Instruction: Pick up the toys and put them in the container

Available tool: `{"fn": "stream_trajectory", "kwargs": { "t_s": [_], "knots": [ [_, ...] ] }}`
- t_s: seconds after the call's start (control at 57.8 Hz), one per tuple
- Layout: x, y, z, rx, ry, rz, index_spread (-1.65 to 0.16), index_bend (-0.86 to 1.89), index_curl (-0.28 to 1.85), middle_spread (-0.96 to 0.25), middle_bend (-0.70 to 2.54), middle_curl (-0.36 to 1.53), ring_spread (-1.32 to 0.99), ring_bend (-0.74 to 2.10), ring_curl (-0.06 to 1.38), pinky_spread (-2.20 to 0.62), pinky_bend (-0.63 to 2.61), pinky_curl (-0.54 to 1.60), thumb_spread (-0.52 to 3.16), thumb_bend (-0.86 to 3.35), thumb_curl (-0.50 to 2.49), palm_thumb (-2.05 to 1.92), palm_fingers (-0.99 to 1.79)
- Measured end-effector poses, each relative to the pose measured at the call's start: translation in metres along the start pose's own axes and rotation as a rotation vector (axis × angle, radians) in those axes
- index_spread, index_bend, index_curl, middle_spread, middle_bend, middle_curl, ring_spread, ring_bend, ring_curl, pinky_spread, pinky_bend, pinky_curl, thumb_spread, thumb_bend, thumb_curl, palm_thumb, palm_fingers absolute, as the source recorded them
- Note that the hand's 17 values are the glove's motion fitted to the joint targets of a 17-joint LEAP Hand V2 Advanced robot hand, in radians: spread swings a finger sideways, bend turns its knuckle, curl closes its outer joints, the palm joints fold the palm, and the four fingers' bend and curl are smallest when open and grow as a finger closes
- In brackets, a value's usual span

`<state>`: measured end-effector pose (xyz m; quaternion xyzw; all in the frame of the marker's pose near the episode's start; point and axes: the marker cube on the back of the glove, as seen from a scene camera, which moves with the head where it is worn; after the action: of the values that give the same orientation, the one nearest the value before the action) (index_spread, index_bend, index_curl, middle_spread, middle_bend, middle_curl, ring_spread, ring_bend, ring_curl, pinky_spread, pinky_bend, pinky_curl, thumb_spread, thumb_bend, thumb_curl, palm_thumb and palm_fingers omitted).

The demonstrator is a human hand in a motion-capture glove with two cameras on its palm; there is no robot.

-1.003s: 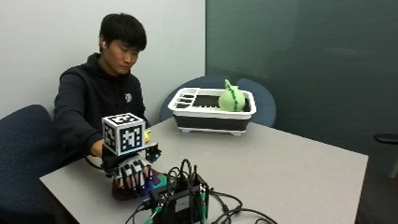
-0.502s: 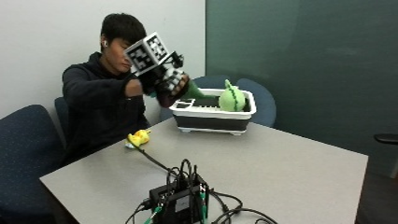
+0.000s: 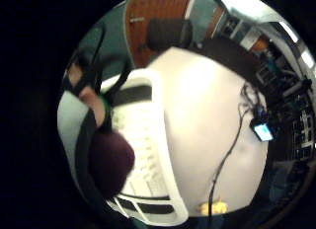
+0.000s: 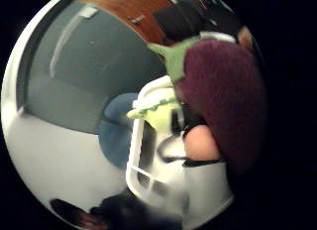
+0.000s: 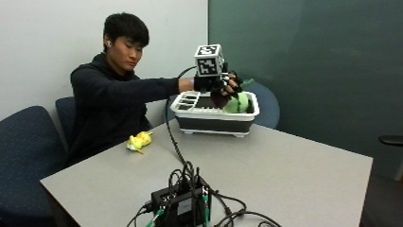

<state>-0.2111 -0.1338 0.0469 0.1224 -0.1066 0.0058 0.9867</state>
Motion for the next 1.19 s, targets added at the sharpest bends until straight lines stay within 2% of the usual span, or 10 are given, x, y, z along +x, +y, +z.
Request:
{"fn": "stream_trajectory", "kwargs": {
  "t_s": [0.035,0.052,0.086,0.121,0.329,0.415,0.519,0.796,0.969,1.193],
  "knots": [
    [0.006,0.002,0.002,-0.085,-0.026,-0.001,-0.21,0.2,0.34,-0.22,0.83,0.78,-0.29,1.33,0.61,-0.33,1.13,0.58,1.09,-0.08,0.61,0.41,0.39],
    [0.01,0.004,0.001,-0.114,-0.04,-0.007,-0.21,0.19,0.35,-0.21,0.82,0.77,-0.28,1.34,0.62,-0.32,1.14,0.59,1.11,-0.08,0.59,0.38,0.38],
    [0.017,0.009,-0.003,-0.136,-0.062,-0.027,-0.18,0.19,0.36,-0.16,0.58,0.71,-0.22,1.13,0.58,-0.24,1.18,0.6,1.12,-0.11,0.54,0.25,-0.16],
    [0.023,0.016,-0.01,-0.129,-0.072,-0.055,-0.17,0.19,0.35,-0.12,0.48,0.66,-0.17,0.96,0.53,-0.18,1.15,0.56,1.13,-0.1,0.51,0.18,-0.3],
    [0.108,0.091,-0.072,-0.202,-0.034,-0.171,-0.15,0.17,0.34,-0.04,0.31,0.53,-0.06,0.59,0.31,-0.02,0.92,0.41,1.2,-0.02,0.43,0.08,-0.14],
    [0.164,0.113,-0.092,-0.276,0.008,-0.115,-0.16,0.18,0.35,-0.03,0.29,0.52,-0.04,0.47,0.28,0.0,0.85,0.38,1.22,-0.02,0.41,0.08,-0.14],
    [0.176,0.188,-0.066,-0.422,0.106,-0.239,-0.18,0.18,0.36,-0.02,0.23,0.49,-0.02,0.33,0.24,0.01,0.78,0.36,1.22,-0.01,0.39,0.09,-0.14],
    [0.244,0.266,0.001,-0.676,0.269,-0.227,-0.2,0.21,0.4,0.0,0.11,0.37,0.01,0.11,0.16,0.03,0.64,0.32,1.2,0.0,0.38,0.18,-0.23],
    [0.244,0.279,0.035,-0.586,0.383,-0.272,-0.19,0.37,0.46,0.01,0.11,0.31,0.01,0.08,0.11,0.03,0.58,0.31,1.23,0.02,0.39,0.29,-0.18],
    [0.226,0.268,0.039,-0.388,0.287,-0.329,-0.22,0.87,0.6,-0.09,0.27,0.33,-0.05,0.17,0.09,0.01,0.39,0.26,1.3,0.15,0.48,0.57,0.25]
  ]
}}
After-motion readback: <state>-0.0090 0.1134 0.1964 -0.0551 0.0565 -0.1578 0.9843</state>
